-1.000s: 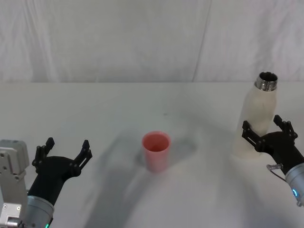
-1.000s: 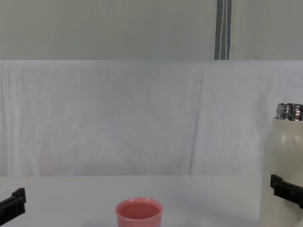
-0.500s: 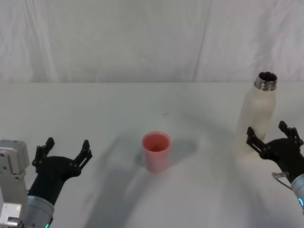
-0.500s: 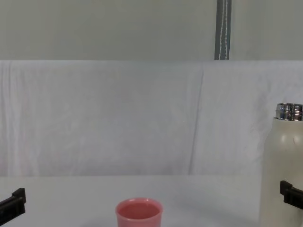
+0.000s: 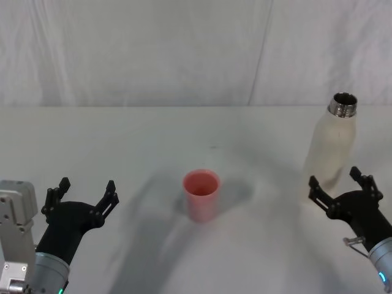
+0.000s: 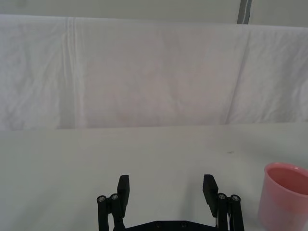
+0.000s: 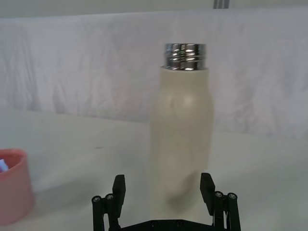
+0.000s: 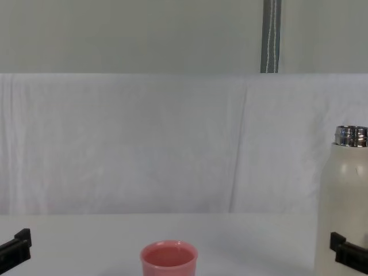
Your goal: Grasp the thermos with one hand and pour water into the cup lid.
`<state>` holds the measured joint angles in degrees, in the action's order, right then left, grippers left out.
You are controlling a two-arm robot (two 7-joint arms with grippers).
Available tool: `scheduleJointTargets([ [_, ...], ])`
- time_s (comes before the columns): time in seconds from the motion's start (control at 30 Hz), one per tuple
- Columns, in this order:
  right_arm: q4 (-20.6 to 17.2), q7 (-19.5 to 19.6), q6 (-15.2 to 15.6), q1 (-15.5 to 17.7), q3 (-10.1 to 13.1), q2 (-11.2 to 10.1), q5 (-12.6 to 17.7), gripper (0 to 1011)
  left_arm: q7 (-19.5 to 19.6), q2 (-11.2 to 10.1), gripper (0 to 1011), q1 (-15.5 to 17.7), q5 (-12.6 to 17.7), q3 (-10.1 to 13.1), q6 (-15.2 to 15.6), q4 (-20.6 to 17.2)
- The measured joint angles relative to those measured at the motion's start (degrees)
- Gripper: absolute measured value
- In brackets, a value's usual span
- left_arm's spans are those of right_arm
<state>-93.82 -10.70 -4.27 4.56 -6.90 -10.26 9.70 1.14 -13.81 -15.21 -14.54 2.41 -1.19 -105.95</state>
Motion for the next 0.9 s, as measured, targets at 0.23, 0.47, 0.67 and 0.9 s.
scheduleJointTargets([
  [0.23, 0.1, -0.8, -0.9, 1.0, -1.7, 0.2, -0.3, 1002, 0.0, 0.0, 1001, 0.0, 0.0, 0.0, 0.0, 0.0],
  [0.47, 0.8, -1.2, -1.3, 1.0, -3.3, 0.4, -0.9, 1002, 0.0, 0.0, 1001, 0.0, 0.0, 0.0, 0.0, 0.0],
  [0.67, 1.2, -1.5, -1.5, 0.8, -4.4, 0.6, -1.3, 1002, 0.0, 0.0, 1001, 0.0, 0.0, 0.0, 0.0, 0.0],
  [0.9, 1.5, -1.5, -1.6, 1.0, -4.8, 0.7, -1.3, 1002, 0.0, 0.0, 1001, 0.0, 0.0, 0.0, 0.0, 0.0],
])
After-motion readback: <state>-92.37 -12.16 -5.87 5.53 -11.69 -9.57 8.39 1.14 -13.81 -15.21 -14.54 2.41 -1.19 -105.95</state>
